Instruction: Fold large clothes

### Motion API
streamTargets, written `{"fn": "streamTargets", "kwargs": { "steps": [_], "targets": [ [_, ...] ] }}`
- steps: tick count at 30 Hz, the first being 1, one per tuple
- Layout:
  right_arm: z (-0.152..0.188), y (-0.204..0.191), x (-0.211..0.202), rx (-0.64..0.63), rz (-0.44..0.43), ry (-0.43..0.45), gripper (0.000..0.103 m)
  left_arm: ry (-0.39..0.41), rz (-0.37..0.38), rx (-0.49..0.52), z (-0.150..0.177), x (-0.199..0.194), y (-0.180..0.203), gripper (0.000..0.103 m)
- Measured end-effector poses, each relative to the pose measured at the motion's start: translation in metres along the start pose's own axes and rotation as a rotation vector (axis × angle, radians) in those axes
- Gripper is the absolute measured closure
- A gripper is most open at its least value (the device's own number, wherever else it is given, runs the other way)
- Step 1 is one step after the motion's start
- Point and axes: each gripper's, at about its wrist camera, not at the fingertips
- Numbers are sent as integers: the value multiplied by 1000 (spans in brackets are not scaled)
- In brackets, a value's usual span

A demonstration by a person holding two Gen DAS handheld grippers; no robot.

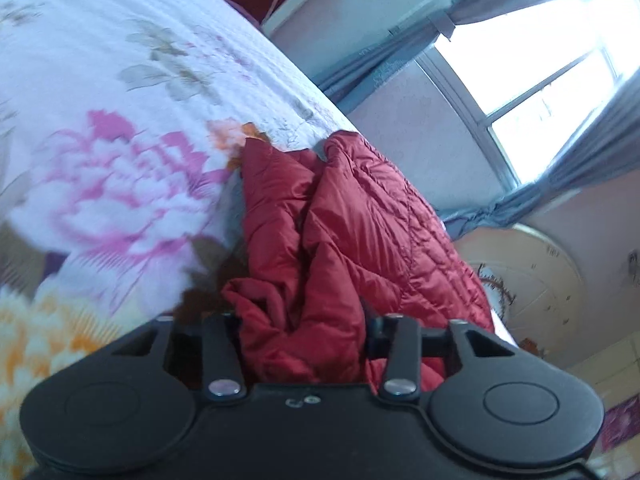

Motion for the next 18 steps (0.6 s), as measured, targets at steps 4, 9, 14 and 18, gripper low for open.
{"fn": "streamTargets", "kwargs": {
  "steps": [4,9,14,18],
  "targets": [
    [1,-14,-5,-92,26,14,80,-5,-29,55,3,1,11,79],
    [5,-17,-29,-122,25,26,82,-13,-7,41,21,-10,17,83],
    [9,-1,-63,-140,31,9,82,-28,-16,47,56,-27,28,83],
    [16,13,-103,-168,33,-2,82,-30,-20,40,90,-46,37,83]
  ]
}}
Point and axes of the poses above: each gripper's, at about its wrist camera, not at the fingertips, and x roughly the way its jaws point, y to its right, z to its underside, and after that the axes turned 6 degrees about -y, right-handed
